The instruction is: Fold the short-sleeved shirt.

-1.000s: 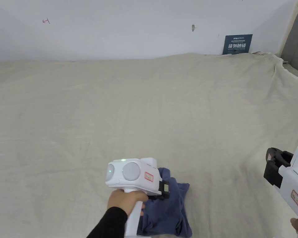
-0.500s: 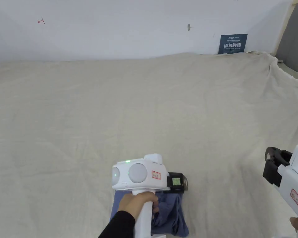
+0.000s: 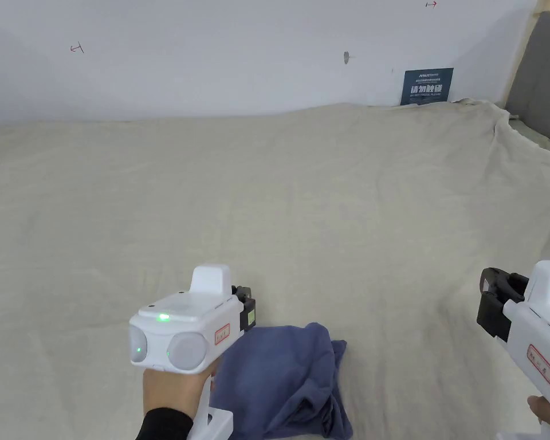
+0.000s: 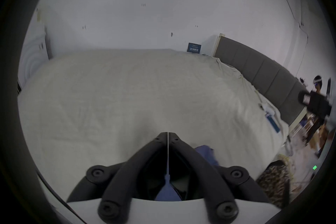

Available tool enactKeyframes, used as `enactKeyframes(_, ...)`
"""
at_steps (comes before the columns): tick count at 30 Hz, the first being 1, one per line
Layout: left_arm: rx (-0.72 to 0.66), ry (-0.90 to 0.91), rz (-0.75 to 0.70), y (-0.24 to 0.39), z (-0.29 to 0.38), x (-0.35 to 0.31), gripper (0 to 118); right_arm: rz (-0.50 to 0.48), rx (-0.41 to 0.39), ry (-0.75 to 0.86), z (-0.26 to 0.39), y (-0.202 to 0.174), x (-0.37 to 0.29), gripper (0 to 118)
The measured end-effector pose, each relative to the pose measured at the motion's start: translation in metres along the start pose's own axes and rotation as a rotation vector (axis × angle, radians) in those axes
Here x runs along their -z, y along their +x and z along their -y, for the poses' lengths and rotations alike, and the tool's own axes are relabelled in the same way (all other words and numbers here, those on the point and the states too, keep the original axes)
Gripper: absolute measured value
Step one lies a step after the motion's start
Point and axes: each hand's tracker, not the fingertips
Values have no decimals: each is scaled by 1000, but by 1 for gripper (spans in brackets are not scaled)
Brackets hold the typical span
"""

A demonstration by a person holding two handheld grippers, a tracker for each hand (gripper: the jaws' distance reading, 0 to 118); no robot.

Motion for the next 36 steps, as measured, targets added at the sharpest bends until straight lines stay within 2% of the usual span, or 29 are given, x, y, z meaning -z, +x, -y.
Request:
enactKeyframes(4,-4,-11,-15,-3,26,9,0,3,-2,-3,0,1,-1,0)
enactKeyframes(7,42,-26,-34,2,49,18,0,7,0,-5,1,3,-2,0)
enactKeyframes(17,194,-106,17,68,118,54,0,21,2,-20,8,15,-3,0)
enactKeyframes(28,251,-116,99,131,132,75,0,52,17,-36,14,32,-4,0)
enactKeyframes(36,240,-131,142,140,131,74,0,59,20,-34,12,34,-6,0)
